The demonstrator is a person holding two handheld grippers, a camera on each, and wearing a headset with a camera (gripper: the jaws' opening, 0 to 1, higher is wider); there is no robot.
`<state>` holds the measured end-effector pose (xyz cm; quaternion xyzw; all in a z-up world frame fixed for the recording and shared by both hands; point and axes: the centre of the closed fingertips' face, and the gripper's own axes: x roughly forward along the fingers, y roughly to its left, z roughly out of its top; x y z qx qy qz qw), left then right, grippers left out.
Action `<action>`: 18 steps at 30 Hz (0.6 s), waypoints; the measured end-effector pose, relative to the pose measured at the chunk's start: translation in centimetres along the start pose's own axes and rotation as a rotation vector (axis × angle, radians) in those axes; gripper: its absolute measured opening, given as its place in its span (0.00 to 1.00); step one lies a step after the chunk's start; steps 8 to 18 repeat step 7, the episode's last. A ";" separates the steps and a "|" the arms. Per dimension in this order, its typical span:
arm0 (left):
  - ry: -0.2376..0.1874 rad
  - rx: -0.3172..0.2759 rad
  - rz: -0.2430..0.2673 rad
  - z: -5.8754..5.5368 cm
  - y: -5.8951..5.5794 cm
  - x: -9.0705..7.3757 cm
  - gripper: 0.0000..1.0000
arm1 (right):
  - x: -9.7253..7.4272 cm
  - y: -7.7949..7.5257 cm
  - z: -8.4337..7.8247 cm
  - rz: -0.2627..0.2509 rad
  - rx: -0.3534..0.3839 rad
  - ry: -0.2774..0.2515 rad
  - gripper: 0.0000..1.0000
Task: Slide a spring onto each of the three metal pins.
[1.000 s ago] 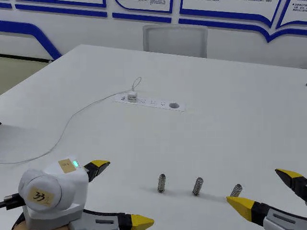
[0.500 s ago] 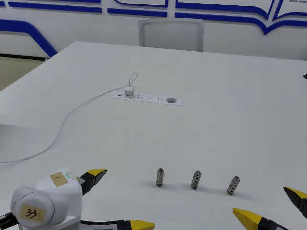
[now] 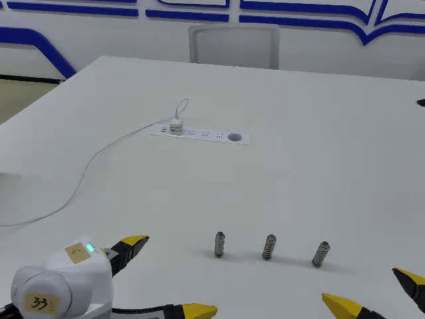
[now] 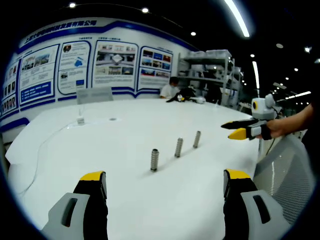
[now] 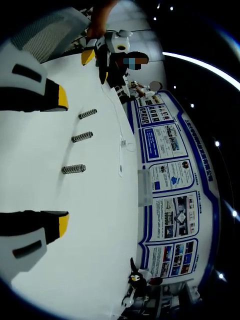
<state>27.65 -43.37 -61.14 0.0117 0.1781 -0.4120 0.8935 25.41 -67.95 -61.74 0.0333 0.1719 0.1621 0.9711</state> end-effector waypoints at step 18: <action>0.002 -0.012 -0.008 -0.4 -0.2 0.1 0.99 | -0.2 -0.7 0.1 -0.026 0.031 -0.012 0.82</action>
